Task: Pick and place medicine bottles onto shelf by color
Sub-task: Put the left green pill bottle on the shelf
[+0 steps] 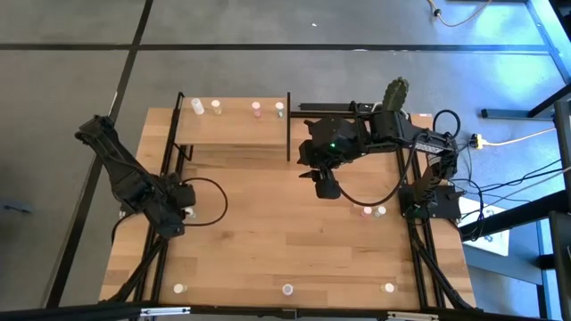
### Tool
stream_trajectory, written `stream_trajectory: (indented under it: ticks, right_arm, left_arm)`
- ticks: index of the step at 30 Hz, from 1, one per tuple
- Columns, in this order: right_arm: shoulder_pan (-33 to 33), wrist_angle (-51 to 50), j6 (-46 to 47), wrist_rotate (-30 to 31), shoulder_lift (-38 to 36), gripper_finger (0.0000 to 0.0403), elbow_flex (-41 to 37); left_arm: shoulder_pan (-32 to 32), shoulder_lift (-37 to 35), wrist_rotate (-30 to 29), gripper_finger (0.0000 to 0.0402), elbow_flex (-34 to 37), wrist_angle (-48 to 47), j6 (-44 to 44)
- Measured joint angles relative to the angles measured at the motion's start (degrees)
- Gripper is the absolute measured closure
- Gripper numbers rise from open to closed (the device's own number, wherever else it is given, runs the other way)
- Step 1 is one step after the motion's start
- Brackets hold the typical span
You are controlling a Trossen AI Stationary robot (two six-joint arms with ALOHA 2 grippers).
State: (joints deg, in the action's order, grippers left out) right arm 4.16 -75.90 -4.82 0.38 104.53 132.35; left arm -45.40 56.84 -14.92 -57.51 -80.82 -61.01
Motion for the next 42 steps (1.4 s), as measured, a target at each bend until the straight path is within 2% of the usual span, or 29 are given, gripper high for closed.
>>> stream_trajectory:
  ticks: [5, 12, 15, 19, 24, 42]
  right_arm:
    - [-0.01, 0.0, 0.0, 0.0, 0.0, 0.0228, 0.0]
    - [0.0, 0.0, 0.02, 0.0, 0.0, 0.0228, 0.0]
    - [-0.01, 0.0, 0.07, 0.0, 0.0, 0.0228, 0.0]
    - [-0.01, 0.0, 0.13, 0.0, 0.0, 0.0228, 0.0]
    - [0.0, 0.02, 0.1, 0.0, 0.0, 0.0228, 0.0]
    - [-0.02, 0.02, 0.13, 0.01, 0.0, 0.0228, 0.0]
  left_arm:
    - [-0.01, -0.09, 1.05, 0.0283, 3.22, 3.34, 1.89]
    - [-0.01, -0.09, 1.08, 0.0228, 7.94, 4.27, 2.65]
    - [-0.01, -0.09, 1.08, 0.0216, 10.37, 5.03, 2.67]
    - [-0.01, -0.22, 2.12, 0.0213, 13.64, 9.09, 2.67]
    - [-0.03, -0.33, 3.21, 0.0213, 15.97, 9.55, 2.64]
    - [-0.03, -0.33, 2.85, 0.0213, 18.46, 11.32, 0.52]
